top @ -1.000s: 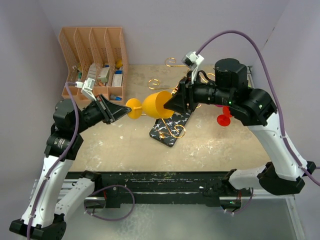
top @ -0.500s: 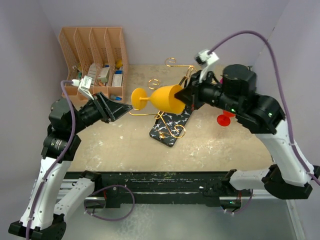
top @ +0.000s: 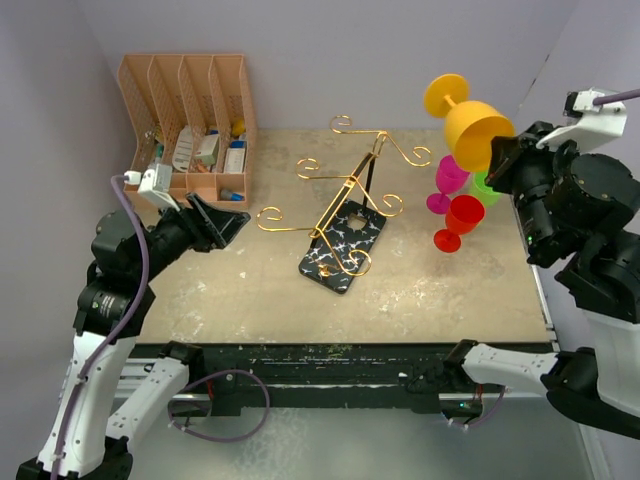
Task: Take the wine glass off the wine glass rack
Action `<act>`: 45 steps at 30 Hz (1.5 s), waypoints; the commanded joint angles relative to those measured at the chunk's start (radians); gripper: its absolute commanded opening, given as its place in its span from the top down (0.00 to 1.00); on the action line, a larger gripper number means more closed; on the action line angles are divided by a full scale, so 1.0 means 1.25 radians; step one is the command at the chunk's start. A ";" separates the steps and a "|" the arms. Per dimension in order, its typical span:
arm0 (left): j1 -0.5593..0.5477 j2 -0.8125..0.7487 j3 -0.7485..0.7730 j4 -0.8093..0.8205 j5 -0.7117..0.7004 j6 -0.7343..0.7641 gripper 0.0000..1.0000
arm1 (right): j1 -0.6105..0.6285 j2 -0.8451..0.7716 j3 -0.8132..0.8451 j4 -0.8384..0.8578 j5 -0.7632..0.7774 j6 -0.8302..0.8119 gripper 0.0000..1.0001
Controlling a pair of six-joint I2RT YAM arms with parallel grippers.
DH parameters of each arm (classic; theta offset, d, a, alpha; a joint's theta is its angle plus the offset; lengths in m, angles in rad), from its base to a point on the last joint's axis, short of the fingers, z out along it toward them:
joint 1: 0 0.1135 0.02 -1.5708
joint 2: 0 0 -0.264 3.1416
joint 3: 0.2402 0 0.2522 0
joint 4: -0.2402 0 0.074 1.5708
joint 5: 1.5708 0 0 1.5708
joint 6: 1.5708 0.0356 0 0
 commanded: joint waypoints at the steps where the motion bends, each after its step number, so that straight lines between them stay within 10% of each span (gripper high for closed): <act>1: 0.001 -0.028 0.023 -0.031 -0.103 0.093 0.32 | -0.014 0.026 0.019 0.026 0.206 -0.047 1.00; 12: 0.001 -0.093 -0.069 -0.045 -0.199 0.156 0.32 | -0.070 0.268 0.290 0.036 0.182 -0.200 1.00; 22: 0.002 -0.149 -0.125 -0.104 -0.294 0.215 0.33 | -0.727 0.366 0.239 -0.083 -0.467 0.106 1.00; 45: 0.001 -0.194 -0.164 -0.116 -0.320 0.223 0.30 | -0.764 0.011 -0.233 -0.345 -0.320 0.493 1.00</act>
